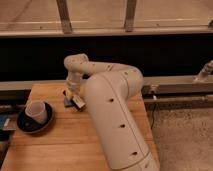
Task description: Place the eraser on the white sponge
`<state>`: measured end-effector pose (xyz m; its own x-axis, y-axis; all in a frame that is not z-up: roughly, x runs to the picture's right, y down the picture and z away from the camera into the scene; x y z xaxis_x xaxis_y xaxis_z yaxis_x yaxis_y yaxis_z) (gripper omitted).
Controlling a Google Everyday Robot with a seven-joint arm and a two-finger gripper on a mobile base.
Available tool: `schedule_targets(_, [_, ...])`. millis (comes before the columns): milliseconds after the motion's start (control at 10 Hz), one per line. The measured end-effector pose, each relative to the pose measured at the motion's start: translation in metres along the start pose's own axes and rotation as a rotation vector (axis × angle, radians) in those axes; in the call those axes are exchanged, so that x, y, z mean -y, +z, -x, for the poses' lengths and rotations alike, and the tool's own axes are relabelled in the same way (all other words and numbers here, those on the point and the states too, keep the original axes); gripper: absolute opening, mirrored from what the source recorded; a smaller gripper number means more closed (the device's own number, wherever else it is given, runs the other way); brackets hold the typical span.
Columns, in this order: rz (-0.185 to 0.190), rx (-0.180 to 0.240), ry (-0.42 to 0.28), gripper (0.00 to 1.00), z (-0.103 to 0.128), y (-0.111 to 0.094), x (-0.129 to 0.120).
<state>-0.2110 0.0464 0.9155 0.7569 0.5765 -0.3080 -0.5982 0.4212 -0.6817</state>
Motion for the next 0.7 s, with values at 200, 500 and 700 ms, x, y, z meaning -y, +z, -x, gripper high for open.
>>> schedule_targets(200, [0.007,0.012,-0.012,0.80,0.007,0.001,-0.001])
schedule_targets(500, [0.010,0.022,-0.035,0.80,0.017,0.001,-0.007])
schedule_targets(700, [-0.017,0.060,-0.027,0.80,0.014,-0.015,-0.007])
